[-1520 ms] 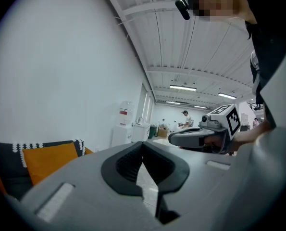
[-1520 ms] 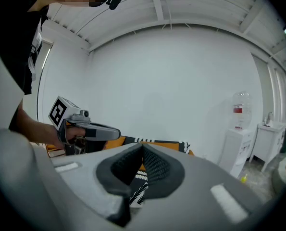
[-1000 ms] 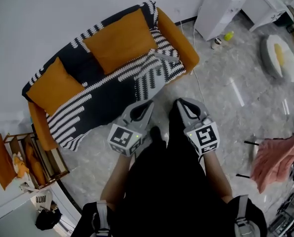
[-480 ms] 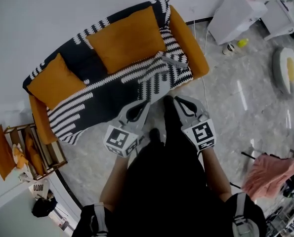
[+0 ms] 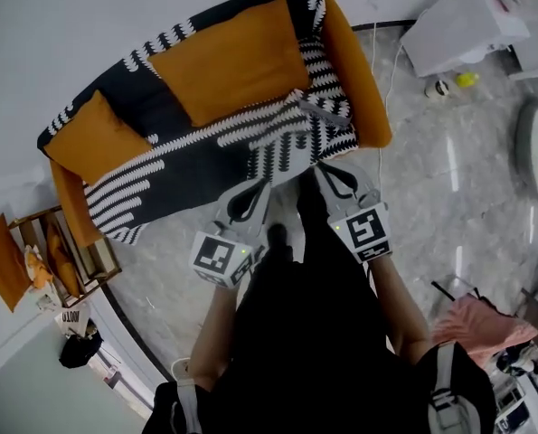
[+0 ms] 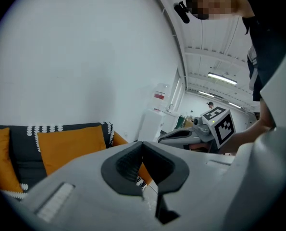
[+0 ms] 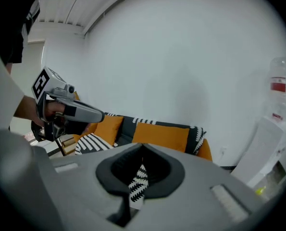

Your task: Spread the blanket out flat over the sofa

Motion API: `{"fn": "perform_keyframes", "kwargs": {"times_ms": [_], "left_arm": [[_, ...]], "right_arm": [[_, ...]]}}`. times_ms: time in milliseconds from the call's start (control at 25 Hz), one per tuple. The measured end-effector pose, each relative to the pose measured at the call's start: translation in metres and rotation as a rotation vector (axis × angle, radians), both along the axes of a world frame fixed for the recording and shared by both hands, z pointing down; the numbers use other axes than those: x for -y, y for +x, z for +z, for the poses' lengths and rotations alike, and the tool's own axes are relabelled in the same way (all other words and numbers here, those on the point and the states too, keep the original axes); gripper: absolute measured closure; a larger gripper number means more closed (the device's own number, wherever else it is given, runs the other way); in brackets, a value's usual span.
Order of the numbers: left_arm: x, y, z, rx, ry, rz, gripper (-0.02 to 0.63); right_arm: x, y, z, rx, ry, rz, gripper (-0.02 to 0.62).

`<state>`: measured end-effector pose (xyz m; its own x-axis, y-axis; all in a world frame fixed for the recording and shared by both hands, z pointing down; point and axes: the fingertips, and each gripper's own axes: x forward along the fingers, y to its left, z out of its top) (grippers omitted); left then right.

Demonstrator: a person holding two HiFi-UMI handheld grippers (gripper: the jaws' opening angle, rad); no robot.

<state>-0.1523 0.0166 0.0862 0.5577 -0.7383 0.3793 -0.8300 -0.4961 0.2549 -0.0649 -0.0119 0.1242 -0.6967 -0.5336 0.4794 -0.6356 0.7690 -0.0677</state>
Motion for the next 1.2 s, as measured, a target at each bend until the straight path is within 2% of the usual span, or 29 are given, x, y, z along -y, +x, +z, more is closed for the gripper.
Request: {"fn": "perform_keyframes", "kwargs": {"times_ms": [240,320,640,920,1080,1200], "left_arm": [[0.035,0.018,0.026,0.042,-0.035,-0.017,0.6],[0.04,0.022,0.038,0.035,-0.062,-0.01,0.6],[0.067,0.02,0.079,-0.013,-0.079,0.014,0.6],[0.088,0.023,0.124,-0.016,-0.126,0.053,0.6],[0.096,0.025,0.142,-0.005,-0.127,0.062,0.6],[0.099,0.019,0.162,0.043,-0.123,0.086,0.6]], "right_arm": [[0.045,0.006,0.047,-0.007,-0.053,-0.05,0.592],[0.055,0.004,0.063,-0.013,-0.052,-0.062,0.592],[0.083,-0.022,0.143,-0.091,-0.072,-0.11,0.592],[0.1,-0.022,0.216,-0.158,-0.138,-0.11,0.592],[0.103,-0.026,0.245,-0.15,-0.168,-0.139,0.592],[0.104,-0.035,0.27,-0.175,-0.18,-0.157,0.592]]}}
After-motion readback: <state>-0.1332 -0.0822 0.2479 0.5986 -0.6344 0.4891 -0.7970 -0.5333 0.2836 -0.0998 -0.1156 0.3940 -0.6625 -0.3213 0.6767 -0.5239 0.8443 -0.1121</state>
